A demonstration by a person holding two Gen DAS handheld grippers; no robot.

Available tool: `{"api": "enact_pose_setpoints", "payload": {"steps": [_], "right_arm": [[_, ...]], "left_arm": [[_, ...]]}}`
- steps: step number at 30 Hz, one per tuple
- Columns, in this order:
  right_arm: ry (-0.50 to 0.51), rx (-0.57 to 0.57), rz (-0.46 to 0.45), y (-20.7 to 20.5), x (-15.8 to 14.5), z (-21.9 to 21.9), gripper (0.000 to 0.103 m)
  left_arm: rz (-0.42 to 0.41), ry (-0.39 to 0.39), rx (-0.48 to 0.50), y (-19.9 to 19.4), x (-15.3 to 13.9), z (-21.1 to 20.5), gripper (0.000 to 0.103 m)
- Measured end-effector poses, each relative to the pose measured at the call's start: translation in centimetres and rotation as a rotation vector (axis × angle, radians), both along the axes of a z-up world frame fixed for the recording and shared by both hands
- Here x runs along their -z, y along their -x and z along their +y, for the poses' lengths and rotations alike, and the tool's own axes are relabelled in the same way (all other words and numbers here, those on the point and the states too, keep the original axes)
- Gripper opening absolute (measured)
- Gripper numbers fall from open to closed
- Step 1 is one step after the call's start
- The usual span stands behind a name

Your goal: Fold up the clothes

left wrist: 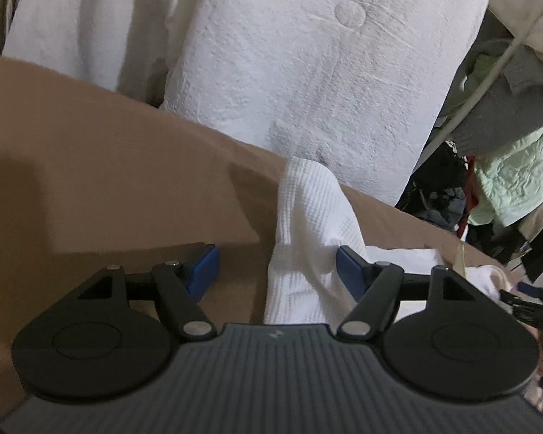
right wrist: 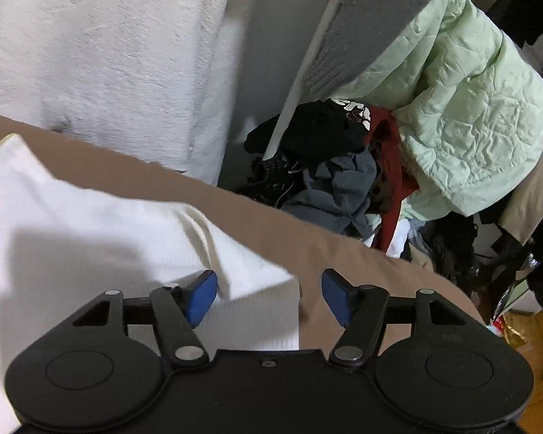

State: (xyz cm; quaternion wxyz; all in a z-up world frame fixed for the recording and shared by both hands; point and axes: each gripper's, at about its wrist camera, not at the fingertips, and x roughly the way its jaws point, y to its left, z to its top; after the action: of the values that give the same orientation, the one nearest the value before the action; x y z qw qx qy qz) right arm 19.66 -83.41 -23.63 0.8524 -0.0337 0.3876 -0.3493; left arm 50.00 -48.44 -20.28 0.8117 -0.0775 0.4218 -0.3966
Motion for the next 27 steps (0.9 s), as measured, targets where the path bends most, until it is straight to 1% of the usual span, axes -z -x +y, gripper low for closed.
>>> {"api": "enact_pose_setpoints", "payload": {"steps": [1, 2, 3, 4, 5, 6, 7, 8, 9, 10, 12, 14, 16, 17, 18, 20, 21, 22, 23, 24, 25, 27], "right_arm": [[-0.016, 0.008, -0.012, -0.3, 0.1, -0.4, 0.069], [-0.034, 0.014, -0.024, -0.7, 0.1, -0.8, 0.068], [-0.071, 0.014, -0.046, -1.0, 0.1, -1.2, 0.060], [-0.107, 0.014, -0.065, -1.3, 0.1, -1.6, 0.025], [-0.138, 0.011, -0.055, -1.9, 0.3, -1.6, 0.007], [-0.157, 0.004, -0.043, -2.5, 0.4, -1.5, 0.008], [-0.078, -0.026, -0.008, -3.1, 0.3, -0.6, 0.007], [0.008, -0.042, 0.006, -3.2, 0.0, 0.0, 0.007], [0.075, -0.035, -0.003, -3.1, -0.6, 0.4, 0.006], [0.104, -0.005, -0.042, -2.6, -1.5, 0.0, 0.006], [0.160, 0.073, -0.121, -1.3, -3.5, -1.2, 0.006], [0.228, 0.142, -0.139, -0.5, -4.7, -2.1, 0.006], [0.211, 0.177, -0.146, -0.1, -5.2, -3.1, 0.006], [0.217, 0.184, -0.137, -0.2, -5.1, -3.3, 0.006], [0.230, 0.174, -0.110, -0.4, -4.7, -3.2, 0.006], [0.268, 0.168, -0.053, -1.1, -3.6, -2.7, 0.006], [0.282, 0.181, -0.058, -1.1, -3.3, -2.3, 0.006], [0.295, 0.193, -0.065, -1.0, -3.0, -1.9, 0.006], [0.301, 0.207, -0.092, -1.0, -3.2, -1.6, 0.006], [0.324, 0.224, -0.130, -0.9, -3.5, -1.2, 0.006], [0.345, 0.231, -0.148, -1.0, -3.6, -1.0, 0.006], [0.346, 0.230, -0.100, -1.8, -3.3, -1.1, 0.006]], "left_arm": [[0.007, 0.002, 0.006, -0.2, 0.0, 0.0, 0.071], [-0.002, -0.011, 0.021, 0.0, 0.0, -0.2, 0.071], [-0.011, -0.023, 0.037, 0.1, 0.0, -0.4, 0.072], [-0.024, -0.037, 0.054, 0.2, 0.1, -0.7, 0.071], [-0.066, -0.068, 0.086, 0.7, 0.1, -1.3, 0.070], [-0.107, -0.098, 0.119, 1.3, 0.1, -1.9, 0.055], [-0.149, -0.129, 0.151, 1.8, 0.1, -2.6, 0.034], [-0.191, -0.158, 0.181, 2.3, 0.1, -3.2, 0.002], [-0.231, -0.169, 0.184, 3.0, -0.2, -3.4, 0.002], [-0.271, -0.179, 0.186, 3.6, -0.6, -3.7, 0.002], [-0.356, -0.165, 0.170, 4.9, -1.5, -3.5, 0.002], [-0.407, -0.147, 0.120, 5.4, -2.4, -3.4, 0.002], [-0.367, -0.143, 0.086, 4.9, -2.7, -3.6, 0.002], [-0.342, -0.146, 0.074, 4.6, -2.7, -3.7, 0.002], [-0.340, -0.165, 0.066, 4.4, -2.5, -4.0, 0.002], [-0.372, -0.218, 0.021, 4.5, -2.0, -4.1, 0.002], [-0.389, -0.244, -0.002, 4.5, -1.8, -4.1, 0.002], [-0.407, -0.268, -0.024, 4.6, -1.6, -4.2, 0.002], [-0.451, -0.273, -0.044, 5.1, -1.8, -4.2, 0.002], [-0.505, -0.297, -0.056, 5.6, -2.1, -4.4, 0.002], [-0.539, -0.312, -0.063, 5.9, -2.3, -4.7, 0.002], [-0.485, -0.330, -0.041, 5.4, -2.3, -5.4, 0.003]]}}
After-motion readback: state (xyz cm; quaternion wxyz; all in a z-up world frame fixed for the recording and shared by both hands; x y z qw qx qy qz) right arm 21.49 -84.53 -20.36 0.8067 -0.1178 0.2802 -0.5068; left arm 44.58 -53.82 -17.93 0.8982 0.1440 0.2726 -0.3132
